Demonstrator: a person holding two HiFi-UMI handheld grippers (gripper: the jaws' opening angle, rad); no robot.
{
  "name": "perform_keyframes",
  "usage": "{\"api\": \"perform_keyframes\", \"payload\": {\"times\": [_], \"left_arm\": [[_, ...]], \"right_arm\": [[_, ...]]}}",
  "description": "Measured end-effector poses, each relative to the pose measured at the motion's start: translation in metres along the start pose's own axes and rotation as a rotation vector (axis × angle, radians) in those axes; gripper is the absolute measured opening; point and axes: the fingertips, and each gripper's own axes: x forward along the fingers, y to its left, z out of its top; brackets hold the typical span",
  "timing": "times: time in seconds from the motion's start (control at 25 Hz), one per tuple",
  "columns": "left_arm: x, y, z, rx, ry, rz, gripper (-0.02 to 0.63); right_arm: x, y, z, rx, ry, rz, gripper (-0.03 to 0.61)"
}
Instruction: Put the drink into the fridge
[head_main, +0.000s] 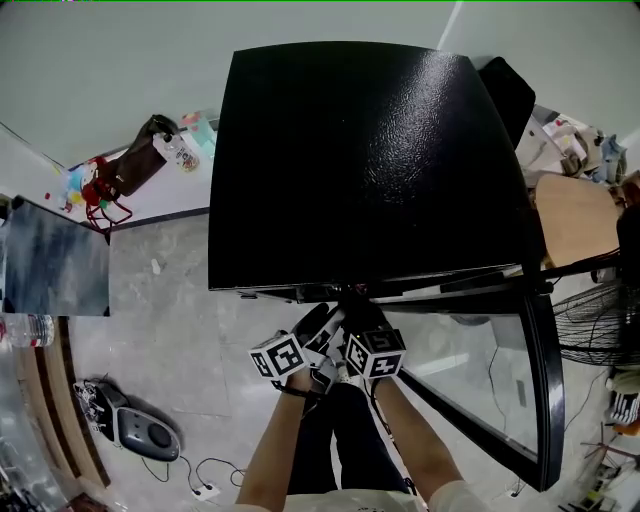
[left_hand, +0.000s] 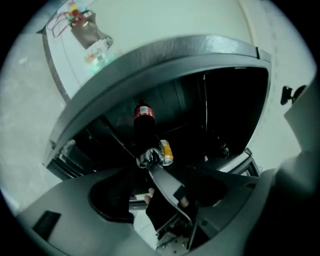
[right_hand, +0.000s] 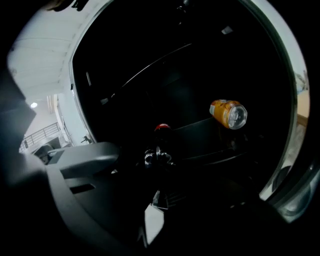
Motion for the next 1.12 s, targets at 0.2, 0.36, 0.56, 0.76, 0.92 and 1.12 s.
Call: {"api": "perform_keyframes", "payload": {"times": [0.2, 0.36, 0.56, 0.76, 0.92, 1.12], "left_arm": [[-0.025, -0.004, 0.007, 0.087, -0.070, 0.029, 0.321], [-0.047, -0.004, 0.006, 0.250, -0.089, 0.111, 0.187], [-0.076, -0.004, 0.000, 0.581, -0.038, 0.300, 0.005], [-0.107, 0.003, -0.007, 0.923, 0.022, 0.503, 0.005], [-0.126, 0.006, -0.010, 1.001, 0.008, 0.595, 0.005], [-0.139, 0.000, -0.012, 1.015, -0.026, 0.615, 0.005]], "right_arm": [[0.008, 0.002, 0.006, -0.087, -0.017, -0.034, -0.005], [0.011, 0.003, 0.008, -0.152, -0.038, -0.051, -0.006], [0.011, -0.002, 0.010, -0.169, -0.077, -0.080, -0.006], [0.015, -0.005, 0.016, -0.194, -0.101, -0.104, -0.006], [0.024, -0.005, 0.020, -0.204, -0.113, -0.105, -0.006], [0.036, 0.001, 0.024, -0.271, -0.109, -0.105, -0.006]]}}
